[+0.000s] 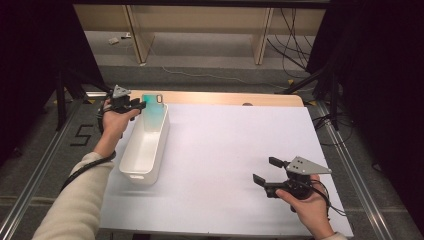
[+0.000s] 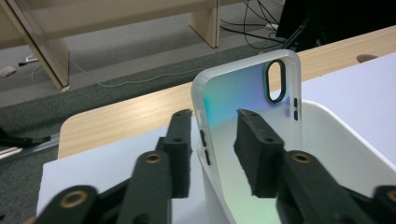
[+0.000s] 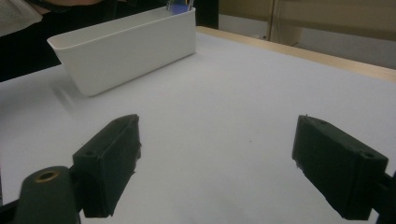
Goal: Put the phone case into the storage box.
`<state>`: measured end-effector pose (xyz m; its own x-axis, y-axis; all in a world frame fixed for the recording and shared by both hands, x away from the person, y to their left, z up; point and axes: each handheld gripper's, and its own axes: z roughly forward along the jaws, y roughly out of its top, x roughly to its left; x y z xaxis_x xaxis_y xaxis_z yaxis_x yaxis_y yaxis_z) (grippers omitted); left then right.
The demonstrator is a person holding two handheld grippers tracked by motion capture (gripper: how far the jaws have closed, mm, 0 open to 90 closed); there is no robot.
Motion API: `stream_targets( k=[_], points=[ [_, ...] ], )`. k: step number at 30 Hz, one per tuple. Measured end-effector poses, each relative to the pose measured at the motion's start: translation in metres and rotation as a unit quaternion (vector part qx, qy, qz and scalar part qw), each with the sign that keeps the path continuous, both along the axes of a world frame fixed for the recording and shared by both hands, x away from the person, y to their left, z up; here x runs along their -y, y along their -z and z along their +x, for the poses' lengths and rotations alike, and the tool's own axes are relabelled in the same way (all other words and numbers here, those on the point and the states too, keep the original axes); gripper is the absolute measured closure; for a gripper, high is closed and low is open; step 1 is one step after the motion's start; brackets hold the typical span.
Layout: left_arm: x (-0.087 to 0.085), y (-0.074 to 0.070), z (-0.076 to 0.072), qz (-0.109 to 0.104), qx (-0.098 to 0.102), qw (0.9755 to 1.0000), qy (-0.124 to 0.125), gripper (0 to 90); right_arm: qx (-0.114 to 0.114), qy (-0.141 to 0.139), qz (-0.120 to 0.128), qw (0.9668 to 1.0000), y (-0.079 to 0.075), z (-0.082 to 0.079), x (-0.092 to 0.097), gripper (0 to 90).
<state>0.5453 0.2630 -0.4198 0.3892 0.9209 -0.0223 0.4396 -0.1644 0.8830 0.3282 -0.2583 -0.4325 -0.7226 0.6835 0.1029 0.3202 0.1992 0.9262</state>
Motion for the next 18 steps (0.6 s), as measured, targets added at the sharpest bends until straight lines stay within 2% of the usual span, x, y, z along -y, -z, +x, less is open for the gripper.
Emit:
stream_targets(
  k=[2, 5, 6, 7, 10, 11, 14, 18],
  points=[
    [0.001, -0.002, -0.002, -0.001, -0.006, 1.0000, 0.001, 54.2, -0.008, 0.004, 0.000, 1.0000, -0.001, -0.002, 0.000, 16.6],
    [0.001, -0.006, -0.005, -0.002, -0.011, 0.9999, 0.000, 47.9, 0.012, 0.004, -0.007, 0.9999, -0.002, 0.000, 0.002, 16.6],
    [0.001, -0.006, -0.006, -0.001, -0.012, 0.9999, -0.001, 45.9, 0.014, 0.006, -0.002, 0.9999, -0.001, 0.000, 0.001, 16.6],
    [0.000, -0.007, -0.006, -0.006, -0.013, 0.9999, -0.006, 44.1, 0.005, 0.004, 0.003, 1.0000, -0.001, -0.001, 0.001, 16.6],
    [-0.002, -0.007, -0.010, -0.025, -0.025, 0.9993, -0.015, 37.5, 0.004, 0.006, 0.006, 1.0000, -0.001, 0.000, 0.001, 16.6],
    [-0.003, -0.008, -0.011, -0.027, -0.026, 0.9991, -0.017, 35.5, 0.002, 0.010, -0.006, 0.9999, -0.002, -0.001, 0.003, 16.6],
    [-0.004, -0.010, -0.018, -0.032, -0.020, 0.9991, -0.018, 32.3, -0.004, 0.009, -0.011, 0.9999, -0.003, -0.002, 0.004, 16.6],
    [-0.005, -0.016, -0.028, -0.030, -0.013, 0.9994, -0.010, 27.0, 0.007, 0.008, 0.011, 0.9999, -0.002, -0.001, 0.002, 16.5]
  ],
)
